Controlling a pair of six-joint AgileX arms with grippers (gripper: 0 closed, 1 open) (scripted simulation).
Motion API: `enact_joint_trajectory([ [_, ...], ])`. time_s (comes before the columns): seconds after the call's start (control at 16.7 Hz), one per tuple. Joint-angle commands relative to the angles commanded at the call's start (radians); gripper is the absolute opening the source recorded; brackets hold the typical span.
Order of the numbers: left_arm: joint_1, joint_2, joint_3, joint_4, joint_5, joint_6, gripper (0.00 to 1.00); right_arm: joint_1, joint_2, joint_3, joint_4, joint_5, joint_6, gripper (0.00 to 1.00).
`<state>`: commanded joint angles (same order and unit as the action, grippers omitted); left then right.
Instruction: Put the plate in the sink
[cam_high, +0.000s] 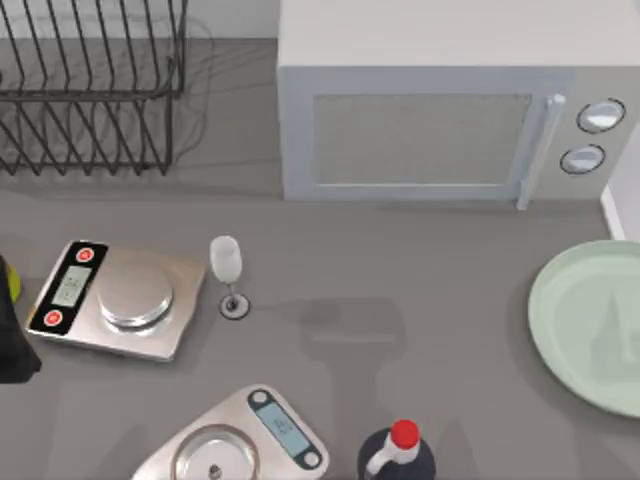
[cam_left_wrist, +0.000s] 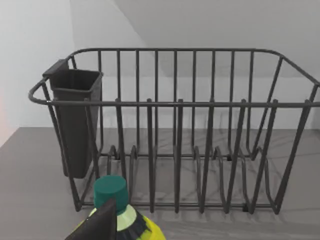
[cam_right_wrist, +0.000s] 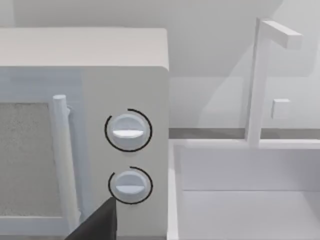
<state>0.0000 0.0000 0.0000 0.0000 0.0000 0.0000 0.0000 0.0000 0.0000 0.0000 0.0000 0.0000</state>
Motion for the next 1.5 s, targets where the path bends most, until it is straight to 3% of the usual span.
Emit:
enact_joint_trajectory([
  [0.54,0.0,0.0,0.0,0.0,0.0,0.0,1.0,0.0,0.0,0.0,0.0,0.0,0.0,1.0],
  [0.78,0.0,0.0,0.0,0.0,0.0,0.0,1.0,0.027,0.106,0.097,-0.079,0.0,0.028,1.0],
  [1.08,0.0,0.0,0.0,0.0,0.0,0.0,1.0,0.105,0.464,0.373,-0.304,0.0,0.109,1.0],
  [1.5,0.0,0.0,0.0,0.0,0.0,0.0,1.0,0.246,1.163,0.87,-0.709,0.0,0.255,1.0],
])
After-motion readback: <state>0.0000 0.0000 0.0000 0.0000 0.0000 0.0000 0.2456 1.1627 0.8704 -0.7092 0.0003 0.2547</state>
